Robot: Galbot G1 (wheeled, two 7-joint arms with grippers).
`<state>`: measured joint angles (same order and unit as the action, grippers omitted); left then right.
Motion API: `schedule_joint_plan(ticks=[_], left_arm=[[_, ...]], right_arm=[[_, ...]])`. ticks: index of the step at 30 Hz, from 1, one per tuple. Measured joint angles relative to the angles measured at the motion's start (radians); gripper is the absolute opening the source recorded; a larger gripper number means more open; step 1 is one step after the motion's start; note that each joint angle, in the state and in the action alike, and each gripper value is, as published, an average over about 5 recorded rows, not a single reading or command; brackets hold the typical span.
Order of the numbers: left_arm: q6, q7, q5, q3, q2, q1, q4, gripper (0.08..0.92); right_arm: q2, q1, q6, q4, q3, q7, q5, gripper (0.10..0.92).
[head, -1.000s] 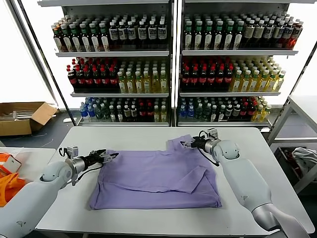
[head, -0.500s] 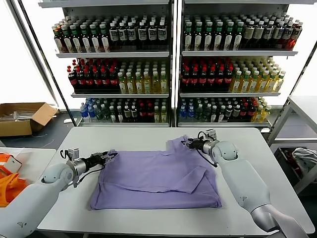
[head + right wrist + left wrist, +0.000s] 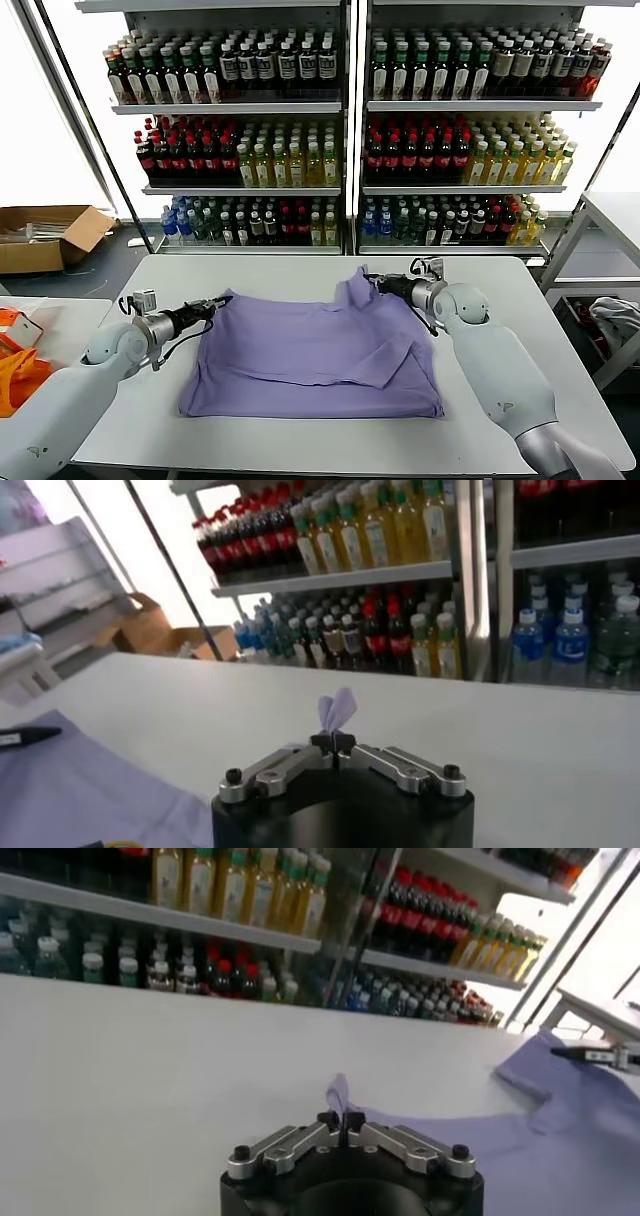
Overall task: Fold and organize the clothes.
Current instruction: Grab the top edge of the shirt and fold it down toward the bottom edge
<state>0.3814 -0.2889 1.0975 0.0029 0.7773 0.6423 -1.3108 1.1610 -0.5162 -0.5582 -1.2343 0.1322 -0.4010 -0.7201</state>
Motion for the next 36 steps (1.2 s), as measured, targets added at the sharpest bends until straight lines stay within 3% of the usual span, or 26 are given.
schedule_joint_plan(ticks=[9,20,30,36], left_arm=[[-0.005,0.062,0.029,-0.100,-0.066,0.128,-0.194,0.097],[0.010,0.124,0.043,-0.274,-0.153,0.395,-0.438,0.097],[0.072,0.140,0.028,-0.437,-0.187,0.645,-0.563,0.097],[0.113,0.135,-0.018,-0.491,-0.183,0.730,-0.611,0.213]], right_arm=[[-0.099,-0.163,-0.005,-0.251,0.080,0.004,-0.104,0.107],[-0.257,-0.509,0.008,-0.557,0.276,0.005,-0.192,0.107],[-0.318,-0.834,0.044,-0.711,0.439,0.023,-0.185,0.107],[-0.317,-0.923,0.072,-0.765,0.464,0.084,-0.133,0.223]])
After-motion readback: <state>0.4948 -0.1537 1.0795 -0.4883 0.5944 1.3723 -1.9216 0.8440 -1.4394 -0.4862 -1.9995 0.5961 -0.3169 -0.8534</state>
